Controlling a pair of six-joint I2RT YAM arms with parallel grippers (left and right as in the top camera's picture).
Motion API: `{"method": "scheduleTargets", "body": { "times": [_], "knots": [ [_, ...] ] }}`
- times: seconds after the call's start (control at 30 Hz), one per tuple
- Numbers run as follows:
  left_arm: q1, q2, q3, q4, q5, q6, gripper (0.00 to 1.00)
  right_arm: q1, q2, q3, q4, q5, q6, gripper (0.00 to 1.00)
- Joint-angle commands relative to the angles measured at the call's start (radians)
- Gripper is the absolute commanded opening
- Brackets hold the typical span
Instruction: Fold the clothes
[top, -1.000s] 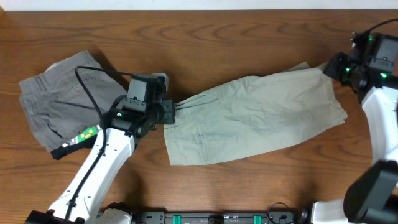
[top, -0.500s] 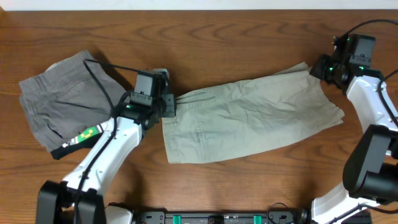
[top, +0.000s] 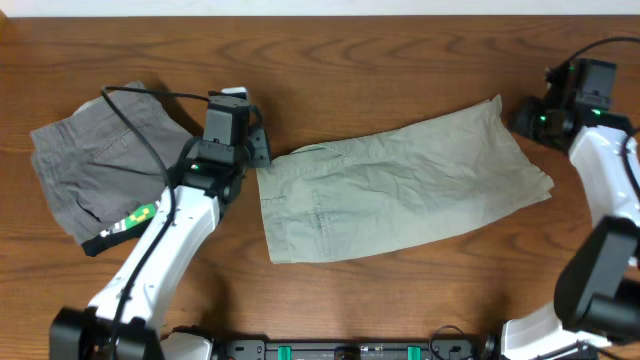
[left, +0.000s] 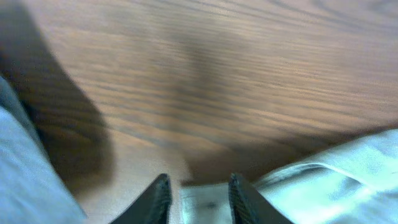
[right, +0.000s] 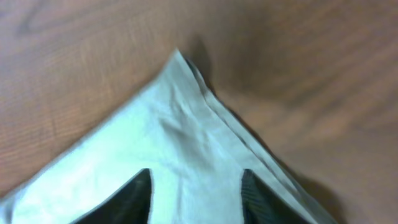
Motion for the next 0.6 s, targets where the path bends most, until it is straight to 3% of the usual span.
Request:
{"method": "scheduleTargets", "body": {
  "times": [0.0,0.13,0.57],
  "knots": [
    [-0.008,0.001,0.011,-0.050,0.140,-0.001,0.19,-0.008,-0.024,0.013,-0.065,0.018,-0.030,0.28],
    [-0.042,0.053,-0.018,-0.084,0.164,0.000,0.10,-0.007,-0.011,-0.026,-0.114,0.017,-0.037,0.18],
    [-0.076,0.312,-0.026,-0.050,0.166,0.001,0.09,-0.008,-0.006,-0.167,-0.076,0.024,-0.041,0.17]
  ]
}}
